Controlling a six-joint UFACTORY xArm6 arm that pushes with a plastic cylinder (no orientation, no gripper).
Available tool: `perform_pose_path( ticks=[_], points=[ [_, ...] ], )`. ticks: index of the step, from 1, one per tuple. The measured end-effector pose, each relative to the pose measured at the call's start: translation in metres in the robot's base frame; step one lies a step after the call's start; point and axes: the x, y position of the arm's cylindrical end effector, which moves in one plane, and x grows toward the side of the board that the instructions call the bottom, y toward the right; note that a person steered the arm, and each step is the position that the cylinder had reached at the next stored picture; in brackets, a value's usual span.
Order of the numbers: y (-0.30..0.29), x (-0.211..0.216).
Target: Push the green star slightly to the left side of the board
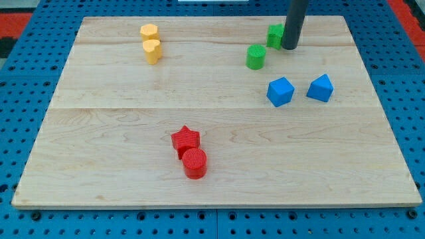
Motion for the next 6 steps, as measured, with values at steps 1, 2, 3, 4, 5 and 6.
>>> perform_pose_path(
  ticks=[1,2,3,4,5,6],
  points=[
    [0.056,-0.009],
    [0.017,-0.025],
    [-0.038,-0.036],
    [-0.072,-0.049],
    [-0.054,-0.042],
    [-0.004,-0.005]
  ],
)
